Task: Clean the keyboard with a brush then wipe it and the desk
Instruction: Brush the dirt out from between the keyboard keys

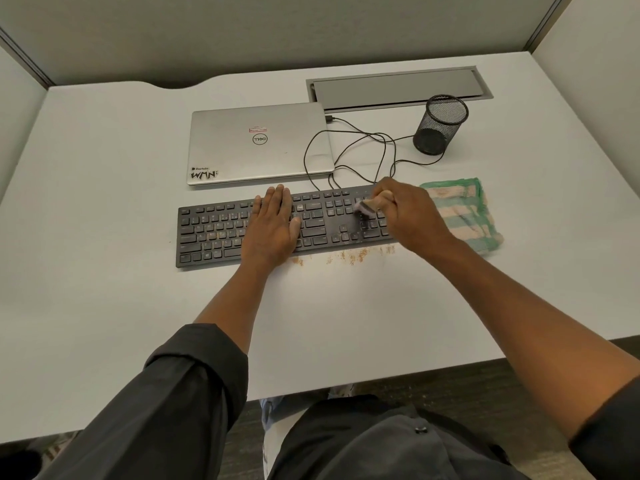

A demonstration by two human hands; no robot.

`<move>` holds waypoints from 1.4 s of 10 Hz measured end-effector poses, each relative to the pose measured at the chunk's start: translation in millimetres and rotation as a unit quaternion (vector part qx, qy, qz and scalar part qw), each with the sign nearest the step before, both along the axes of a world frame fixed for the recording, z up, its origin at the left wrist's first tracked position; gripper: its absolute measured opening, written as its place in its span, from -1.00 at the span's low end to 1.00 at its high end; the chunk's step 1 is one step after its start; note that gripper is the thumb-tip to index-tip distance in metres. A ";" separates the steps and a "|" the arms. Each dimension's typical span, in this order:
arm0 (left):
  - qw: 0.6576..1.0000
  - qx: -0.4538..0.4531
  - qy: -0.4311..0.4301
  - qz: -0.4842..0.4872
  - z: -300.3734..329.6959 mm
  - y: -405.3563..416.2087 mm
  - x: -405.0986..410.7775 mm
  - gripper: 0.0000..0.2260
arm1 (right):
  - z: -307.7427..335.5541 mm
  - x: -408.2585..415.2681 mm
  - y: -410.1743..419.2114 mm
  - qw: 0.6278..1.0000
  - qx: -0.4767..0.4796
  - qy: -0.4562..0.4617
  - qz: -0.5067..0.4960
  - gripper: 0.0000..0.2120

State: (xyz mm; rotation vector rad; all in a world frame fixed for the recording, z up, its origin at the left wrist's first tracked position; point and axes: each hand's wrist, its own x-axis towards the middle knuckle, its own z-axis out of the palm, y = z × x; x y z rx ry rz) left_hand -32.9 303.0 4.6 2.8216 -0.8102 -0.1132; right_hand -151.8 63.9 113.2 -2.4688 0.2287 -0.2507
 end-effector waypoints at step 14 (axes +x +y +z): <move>1.000 -0.008 0.001 -0.001 -1.1 -0.3 -0.1 -0.43 | 1.8 20.3 25.5 0.994 0.010 0.044 0.102 -0.92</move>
